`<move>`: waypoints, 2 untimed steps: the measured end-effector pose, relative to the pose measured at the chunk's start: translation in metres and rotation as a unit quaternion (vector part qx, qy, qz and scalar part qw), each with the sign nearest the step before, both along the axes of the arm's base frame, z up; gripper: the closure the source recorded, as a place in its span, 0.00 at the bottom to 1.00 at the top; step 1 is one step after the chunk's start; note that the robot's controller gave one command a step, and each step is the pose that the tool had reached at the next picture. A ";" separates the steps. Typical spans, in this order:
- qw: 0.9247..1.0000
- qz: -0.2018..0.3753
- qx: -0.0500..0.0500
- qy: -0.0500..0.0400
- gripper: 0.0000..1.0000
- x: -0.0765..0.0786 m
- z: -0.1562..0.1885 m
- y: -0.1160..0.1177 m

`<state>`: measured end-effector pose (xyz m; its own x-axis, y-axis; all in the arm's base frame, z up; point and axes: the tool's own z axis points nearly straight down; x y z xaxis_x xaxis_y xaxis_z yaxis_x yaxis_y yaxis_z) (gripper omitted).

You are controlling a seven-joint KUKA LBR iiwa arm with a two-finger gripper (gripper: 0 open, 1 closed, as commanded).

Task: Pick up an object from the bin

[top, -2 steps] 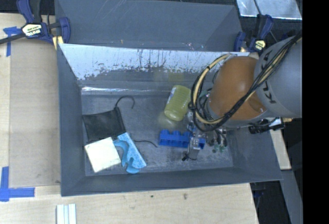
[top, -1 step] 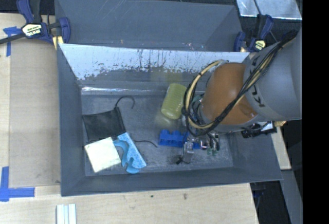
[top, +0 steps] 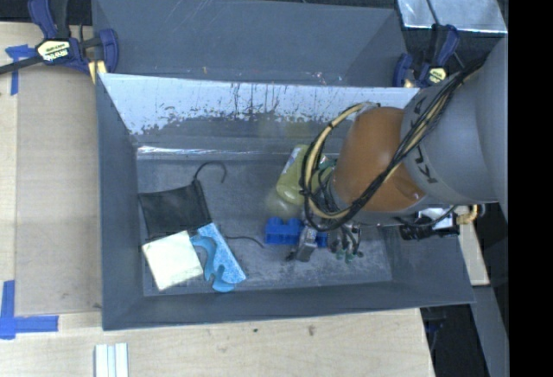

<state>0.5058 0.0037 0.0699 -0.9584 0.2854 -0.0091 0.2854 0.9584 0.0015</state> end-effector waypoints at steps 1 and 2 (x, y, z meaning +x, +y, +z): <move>1.000 0.000 0.000 0.000 1.00 0.000 0.000 0.000; 1.000 0.000 0.000 0.001 1.00 -0.001 0.003 0.000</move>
Offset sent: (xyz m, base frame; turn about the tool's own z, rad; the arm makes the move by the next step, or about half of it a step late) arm -0.0001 -0.0002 0.0345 0.0000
